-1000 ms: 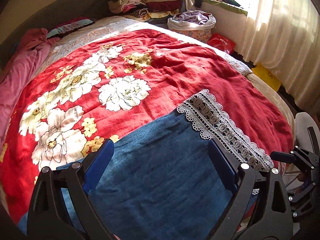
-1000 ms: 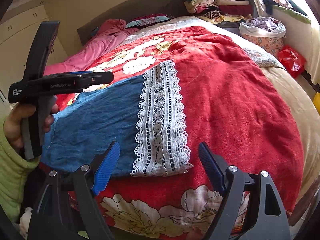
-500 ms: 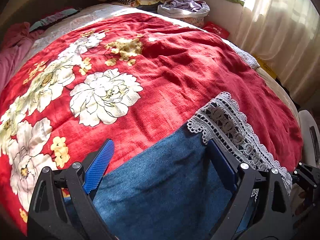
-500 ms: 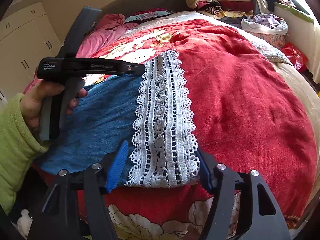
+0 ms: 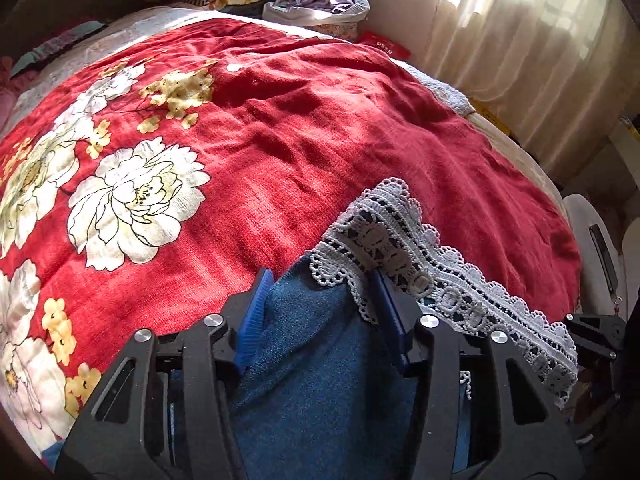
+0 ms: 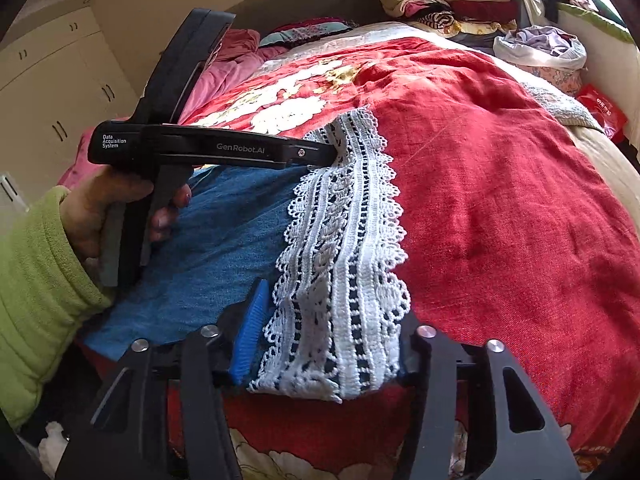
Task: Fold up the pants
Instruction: 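Grasp the lace-trimmed leg edge with the left tool and lift it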
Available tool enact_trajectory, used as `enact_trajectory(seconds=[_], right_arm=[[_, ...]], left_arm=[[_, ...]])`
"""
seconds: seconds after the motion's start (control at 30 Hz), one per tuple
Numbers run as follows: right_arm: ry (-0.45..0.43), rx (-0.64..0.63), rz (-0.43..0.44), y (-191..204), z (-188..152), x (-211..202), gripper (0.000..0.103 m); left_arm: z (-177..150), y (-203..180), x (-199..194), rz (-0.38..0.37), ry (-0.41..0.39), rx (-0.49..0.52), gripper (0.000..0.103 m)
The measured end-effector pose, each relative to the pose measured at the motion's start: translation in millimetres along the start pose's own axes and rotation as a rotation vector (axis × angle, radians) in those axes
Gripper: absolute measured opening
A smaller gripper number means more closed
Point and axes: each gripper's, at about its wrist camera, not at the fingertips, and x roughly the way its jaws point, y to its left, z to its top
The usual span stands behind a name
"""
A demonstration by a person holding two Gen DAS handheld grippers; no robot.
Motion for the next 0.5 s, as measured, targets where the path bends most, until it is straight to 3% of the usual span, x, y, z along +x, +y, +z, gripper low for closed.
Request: enact_trajectory(seconds=[0.03,0.2,0.37,0.5], right_arm=[[0.0,-0.003,-0.002,1.1,0.1,-0.3,0.041],[-0.005,0.005,0.003,1.7,2.1,-2.4,0.03],[-0.025,-0.027,0.04,17.7,10.7,-14.0,0.022],[-0.048,-0.091,0.076,45.1,21.4,-22.3,0.022]], left_arm=[[-0.6,-4.6,-1.2,0.005,-0.002,0.017,0.027],[-3.9,-17.1,-8.3,0.084,-0.028,0.076,0.014],[-5.8,-0.6,-33.0,0.011,-0.086,0.001,0.009],[-13.3,16.5,-70.3,-0.043,-0.169,-0.072,0.009]])
